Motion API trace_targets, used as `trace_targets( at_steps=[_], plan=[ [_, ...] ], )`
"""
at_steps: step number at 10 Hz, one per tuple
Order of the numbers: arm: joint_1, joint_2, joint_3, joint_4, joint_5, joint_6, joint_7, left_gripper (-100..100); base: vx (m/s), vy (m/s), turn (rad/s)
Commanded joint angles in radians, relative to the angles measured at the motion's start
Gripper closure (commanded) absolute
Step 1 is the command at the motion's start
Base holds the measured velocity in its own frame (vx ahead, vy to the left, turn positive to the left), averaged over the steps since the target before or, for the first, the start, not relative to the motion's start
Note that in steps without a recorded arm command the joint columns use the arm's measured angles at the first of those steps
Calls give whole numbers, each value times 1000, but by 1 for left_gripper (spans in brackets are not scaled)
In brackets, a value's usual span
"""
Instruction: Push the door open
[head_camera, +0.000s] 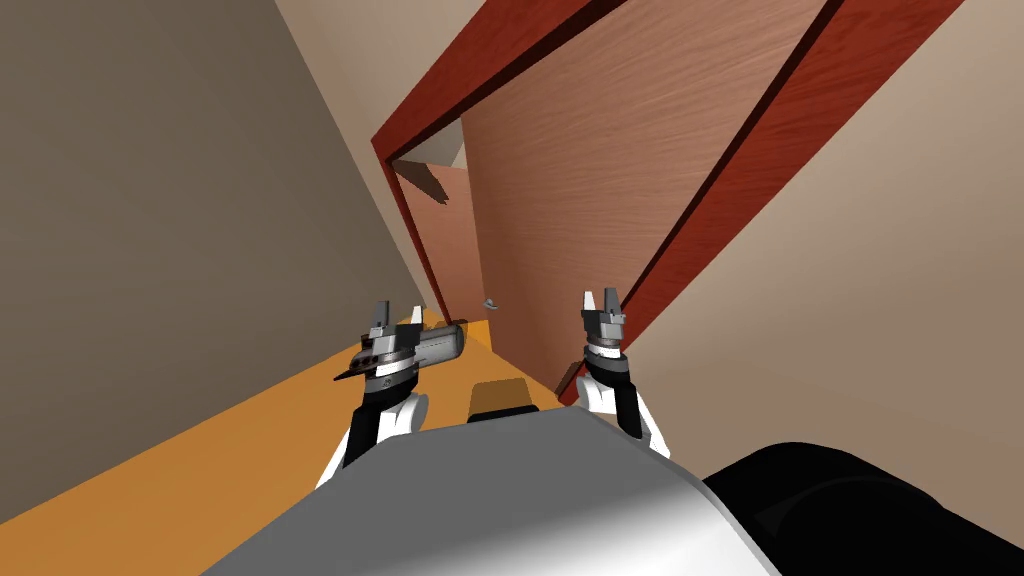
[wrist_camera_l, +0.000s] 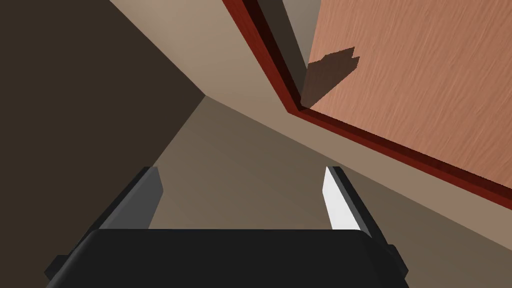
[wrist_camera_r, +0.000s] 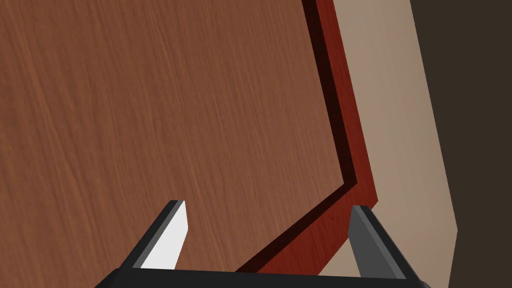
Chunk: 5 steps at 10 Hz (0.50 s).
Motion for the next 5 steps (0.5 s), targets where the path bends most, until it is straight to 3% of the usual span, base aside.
trace_targets(
  at_steps=[1, 5],
  plan=[
    [-17, 4, -7, 50, -3, -8, -4, -100, 47, 87, -87],
    [-52, 19, -20, 162, -6, -24, -8, -100, 55, 105, -103]
  ],
)
